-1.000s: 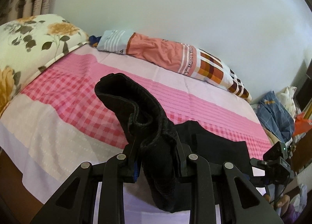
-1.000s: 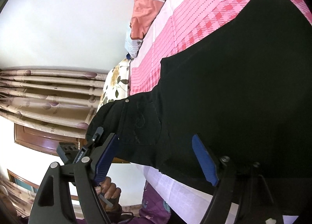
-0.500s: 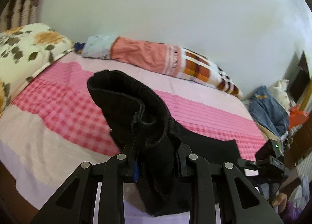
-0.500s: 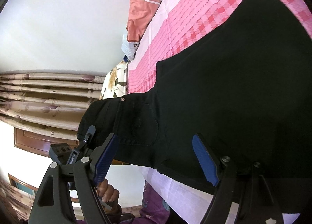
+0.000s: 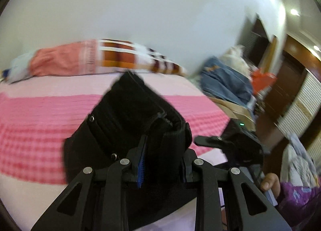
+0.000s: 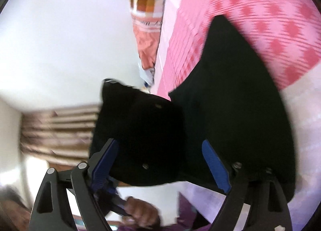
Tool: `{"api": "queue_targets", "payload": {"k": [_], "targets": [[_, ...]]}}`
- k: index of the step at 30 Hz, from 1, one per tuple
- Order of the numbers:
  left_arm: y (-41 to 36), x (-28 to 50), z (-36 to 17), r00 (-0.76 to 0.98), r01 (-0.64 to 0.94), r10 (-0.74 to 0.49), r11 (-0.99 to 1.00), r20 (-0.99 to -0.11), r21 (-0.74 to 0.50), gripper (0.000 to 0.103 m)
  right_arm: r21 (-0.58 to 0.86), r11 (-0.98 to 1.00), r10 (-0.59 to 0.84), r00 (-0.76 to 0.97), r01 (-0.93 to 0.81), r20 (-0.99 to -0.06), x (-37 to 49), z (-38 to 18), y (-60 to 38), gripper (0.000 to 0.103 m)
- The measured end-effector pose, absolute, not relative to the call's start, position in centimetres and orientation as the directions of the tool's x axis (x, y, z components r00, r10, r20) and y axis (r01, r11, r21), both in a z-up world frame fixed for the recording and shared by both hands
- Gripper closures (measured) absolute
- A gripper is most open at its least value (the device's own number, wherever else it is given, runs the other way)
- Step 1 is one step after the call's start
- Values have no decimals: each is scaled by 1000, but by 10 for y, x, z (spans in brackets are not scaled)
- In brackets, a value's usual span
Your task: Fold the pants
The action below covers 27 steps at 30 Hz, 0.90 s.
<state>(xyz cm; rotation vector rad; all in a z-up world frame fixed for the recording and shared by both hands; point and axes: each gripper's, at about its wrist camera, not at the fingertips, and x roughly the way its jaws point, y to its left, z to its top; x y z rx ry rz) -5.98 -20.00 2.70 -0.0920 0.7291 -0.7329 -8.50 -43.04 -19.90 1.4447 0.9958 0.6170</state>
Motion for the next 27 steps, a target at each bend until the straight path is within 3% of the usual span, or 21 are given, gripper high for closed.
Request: {"api": "queue_targets", "payload": {"k": [4, 9, 13, 16, 18, 19, 27], "targets": [[-251, -50, -3, 420, 628, -665, 704, -618, -331, 75, 964, -91, 842, 537, 249, -59, -87, -218, -450, 16], [-279, -55, -36, 305, 685, -670, 648, -677, -332, 70, 955, -119, 843, 536, 273, -49, -85, -228, -457, 16], [-278, -62, -33, 282, 700, -679, 629, -678, -339, 62, 958, -87, 858, 509, 274, -68, -77, -225, -453, 16], [-268, -64, -18, 258, 711, -741, 580, -619, -397, 50, 956, -27, 872, 474, 293, -121, -68, -224, -448, 14], [-261, -70, -3, 279, 731, -762, 563, -584, -385, 32, 956, 10, 884, 445, 293, -145, -63, -221, -444, 12], [-259, -73, 5, 295, 740, -762, 564, -577, -367, 29, 957, 22, 887, 437, 290, -153, -62, -219, -443, 11], [-176, -80, 29, 523, 638, -628, 737, -577, -224, 26, 940, 138, 906, 344, 311, -247, -54, -215, -438, 12]]}}
